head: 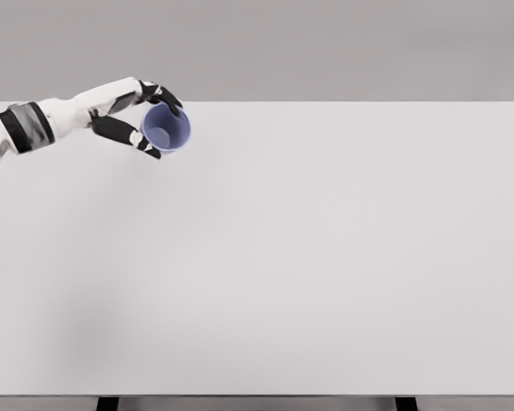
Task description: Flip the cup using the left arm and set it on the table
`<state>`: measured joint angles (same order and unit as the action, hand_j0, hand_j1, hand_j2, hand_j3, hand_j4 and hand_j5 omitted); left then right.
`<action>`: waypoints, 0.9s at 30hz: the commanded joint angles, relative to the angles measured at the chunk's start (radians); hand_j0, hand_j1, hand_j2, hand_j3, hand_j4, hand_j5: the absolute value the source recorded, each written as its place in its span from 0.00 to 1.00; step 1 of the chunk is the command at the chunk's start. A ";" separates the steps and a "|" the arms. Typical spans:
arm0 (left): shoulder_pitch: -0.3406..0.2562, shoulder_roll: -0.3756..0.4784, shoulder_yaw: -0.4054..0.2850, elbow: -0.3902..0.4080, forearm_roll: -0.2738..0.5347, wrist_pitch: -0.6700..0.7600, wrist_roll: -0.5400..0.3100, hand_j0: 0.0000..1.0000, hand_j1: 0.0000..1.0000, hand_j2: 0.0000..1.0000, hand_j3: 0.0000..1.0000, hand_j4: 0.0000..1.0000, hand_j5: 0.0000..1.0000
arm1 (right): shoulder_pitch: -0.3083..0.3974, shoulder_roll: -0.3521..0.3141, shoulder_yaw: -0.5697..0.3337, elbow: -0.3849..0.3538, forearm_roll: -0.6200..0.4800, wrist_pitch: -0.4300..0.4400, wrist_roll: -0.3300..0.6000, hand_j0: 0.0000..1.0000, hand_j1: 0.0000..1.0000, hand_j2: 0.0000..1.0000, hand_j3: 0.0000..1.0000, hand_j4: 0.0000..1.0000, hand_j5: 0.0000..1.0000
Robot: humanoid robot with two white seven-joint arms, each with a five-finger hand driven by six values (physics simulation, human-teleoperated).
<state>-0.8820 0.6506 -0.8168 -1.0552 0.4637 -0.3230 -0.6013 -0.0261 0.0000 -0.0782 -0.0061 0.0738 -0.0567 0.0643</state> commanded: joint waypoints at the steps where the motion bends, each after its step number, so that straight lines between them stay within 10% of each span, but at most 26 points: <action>1: 0.000 0.001 0.004 0.015 0.176 0.027 -0.010 0.48 0.48 0.48 0.48 0.48 0.48 | 0.000 0.000 0.000 0.000 0.000 0.000 0.000 1.00 1.00 1.00 1.00 1.00 1.00; 7: 0.011 -0.049 0.001 0.038 0.332 0.205 -0.010 0.50 0.50 0.50 0.50 0.50 0.50 | 0.000 0.000 0.000 0.000 0.000 0.000 0.000 1.00 1.00 1.00 1.00 1.00 1.00; 27: 0.060 -0.111 0.002 0.026 0.365 0.414 -0.010 0.68 0.68 0.68 0.68 0.68 0.68 | 0.000 0.000 0.000 0.000 0.000 0.000 0.000 1.00 1.00 1.00 1.00 1.00 1.00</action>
<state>-0.8222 0.5398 -0.8162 -1.0255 0.8237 0.0942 -0.6108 -0.0261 0.0000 -0.0782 -0.0061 0.0738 -0.0567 0.0643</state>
